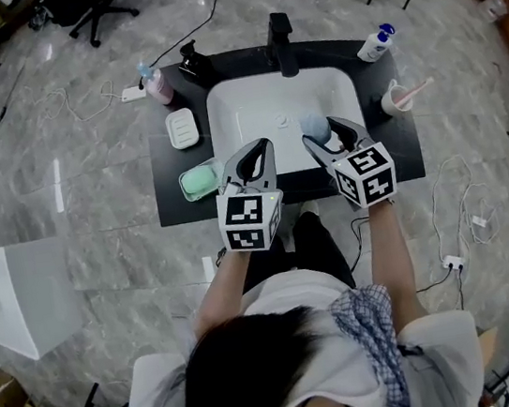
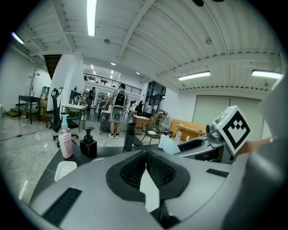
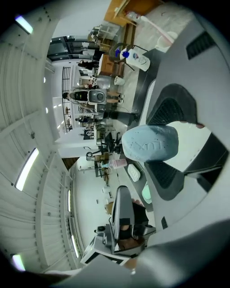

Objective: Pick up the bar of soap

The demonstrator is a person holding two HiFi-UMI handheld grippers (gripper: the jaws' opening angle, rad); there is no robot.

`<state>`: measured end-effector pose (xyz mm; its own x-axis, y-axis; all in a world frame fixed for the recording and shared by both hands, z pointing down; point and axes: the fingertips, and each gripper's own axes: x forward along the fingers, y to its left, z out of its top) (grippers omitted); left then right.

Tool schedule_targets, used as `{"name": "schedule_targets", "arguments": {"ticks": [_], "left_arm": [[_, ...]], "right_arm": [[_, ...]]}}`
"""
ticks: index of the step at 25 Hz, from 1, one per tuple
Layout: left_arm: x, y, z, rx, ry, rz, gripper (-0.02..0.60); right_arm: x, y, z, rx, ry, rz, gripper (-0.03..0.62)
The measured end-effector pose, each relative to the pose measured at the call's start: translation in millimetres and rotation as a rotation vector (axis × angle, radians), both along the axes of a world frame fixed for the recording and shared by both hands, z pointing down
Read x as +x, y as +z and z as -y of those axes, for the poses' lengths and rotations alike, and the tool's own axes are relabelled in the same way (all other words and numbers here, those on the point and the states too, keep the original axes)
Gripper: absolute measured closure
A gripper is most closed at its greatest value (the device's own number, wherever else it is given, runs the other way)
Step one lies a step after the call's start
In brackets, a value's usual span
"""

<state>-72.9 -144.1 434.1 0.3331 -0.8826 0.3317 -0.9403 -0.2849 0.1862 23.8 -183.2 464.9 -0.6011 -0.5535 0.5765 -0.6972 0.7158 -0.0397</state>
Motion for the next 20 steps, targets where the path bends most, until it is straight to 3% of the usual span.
{"name": "schedule_targets", "arguments": {"ticks": [11,20], "left_arm": [[98.5,7.8,15.1,-0.032,0.143,-0.014,0.571],[155.9,14.2,33.5,-0.055,0.204,-0.014,0.571]], "right_arm": [[110.6,19.8,4.1,-0.047,0.169,-0.024,0.329],[180.3,46.7,10.5,-0.115,0.267,-0.041,0.329]]}}
